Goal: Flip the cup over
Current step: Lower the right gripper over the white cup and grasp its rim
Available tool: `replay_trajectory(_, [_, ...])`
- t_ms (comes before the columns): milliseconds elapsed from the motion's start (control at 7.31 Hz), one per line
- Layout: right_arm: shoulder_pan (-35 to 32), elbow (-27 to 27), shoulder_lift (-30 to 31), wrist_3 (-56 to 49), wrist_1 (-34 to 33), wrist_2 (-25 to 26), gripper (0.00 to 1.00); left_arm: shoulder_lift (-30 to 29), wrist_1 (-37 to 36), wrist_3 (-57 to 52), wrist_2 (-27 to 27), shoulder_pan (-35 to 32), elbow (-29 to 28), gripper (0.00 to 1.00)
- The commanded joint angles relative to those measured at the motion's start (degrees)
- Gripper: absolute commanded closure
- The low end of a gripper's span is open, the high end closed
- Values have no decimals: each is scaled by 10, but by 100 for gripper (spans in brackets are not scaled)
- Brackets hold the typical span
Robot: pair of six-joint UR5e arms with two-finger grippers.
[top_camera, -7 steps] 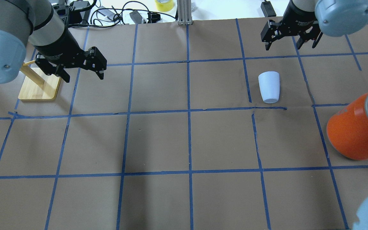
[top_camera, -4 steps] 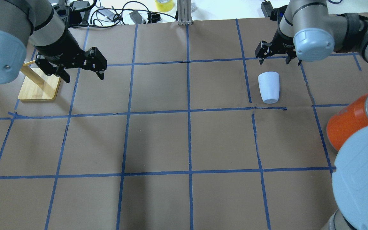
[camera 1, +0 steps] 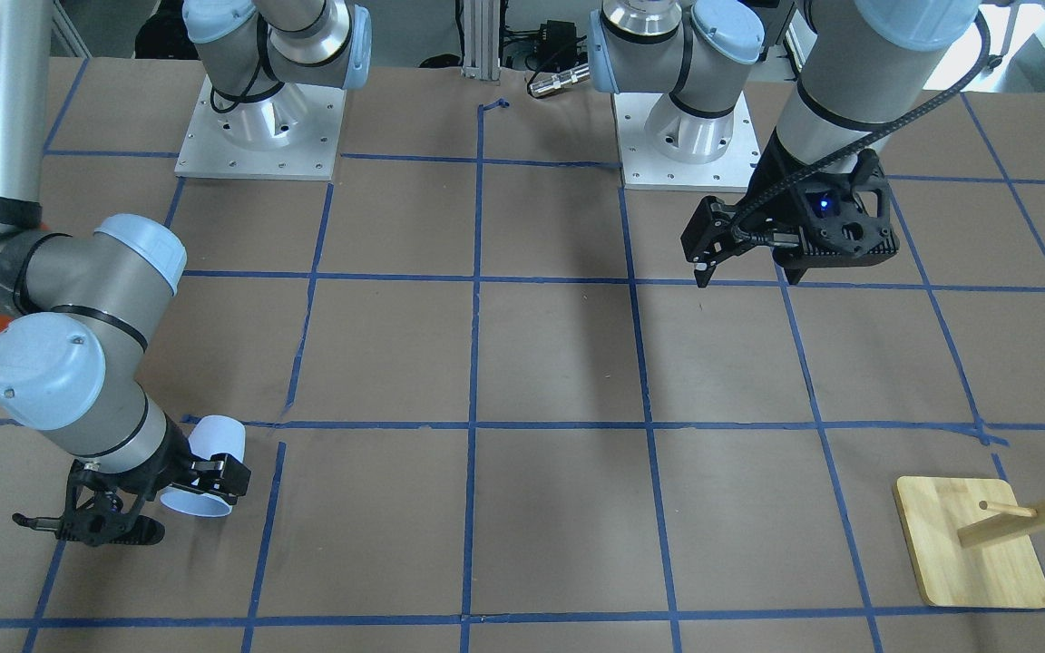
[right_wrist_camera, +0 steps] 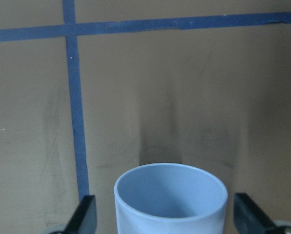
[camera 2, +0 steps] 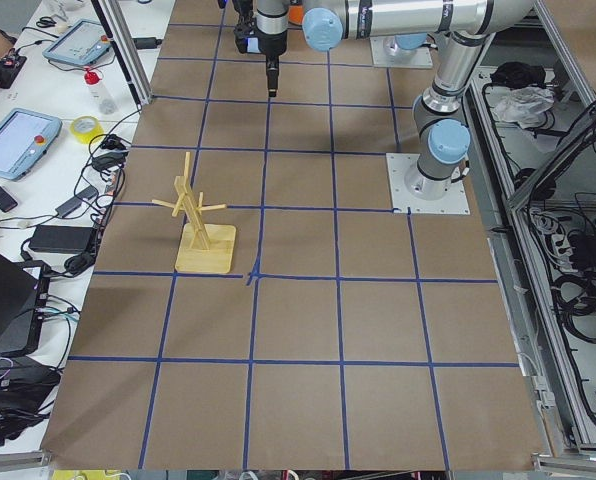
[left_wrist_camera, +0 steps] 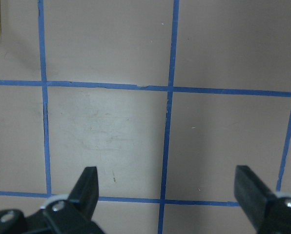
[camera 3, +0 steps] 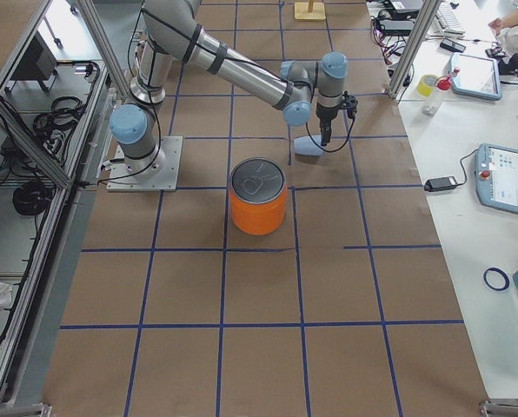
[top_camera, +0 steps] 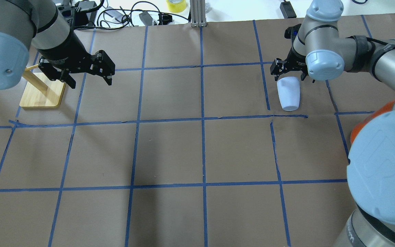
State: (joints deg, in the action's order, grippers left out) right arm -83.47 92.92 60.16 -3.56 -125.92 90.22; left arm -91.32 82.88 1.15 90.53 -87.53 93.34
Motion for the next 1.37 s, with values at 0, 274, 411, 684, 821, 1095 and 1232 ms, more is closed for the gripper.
replay_trajectory(0, [1, 3, -7, 2, 0, -1, 0, -3, -1, 3, -1, 0, 0, 0])
replay_trajectory(274, [1, 16, -15, -2, -22, 0, 0, -3, -1, 1, 0, 0, 0, 0])
replay_trajectory(411, [1, 18, -17, -3, -22, 0, 0, -3, -2, 0, 0, 1, 0, 0])
replay_trajectory(684, [1, 20, -17, -2, -21, 1, 0, -3, -3, -3, 1, 1, 0, 0])
replay_trajectory(821, [1, 23, -16, -4, -21, 2, 11, -3, -4, -2, 0, 2, 0, 0])
replay_trajectory(1095, [1, 23, -12, -8, -22, -1, 77, -2, -5, -3, 1, 2, 0, 0])
replay_trajectory(1232, [0, 19, 11, -11, -13, -9, 83, -2, -5, -6, 2, 3, 0, 0])
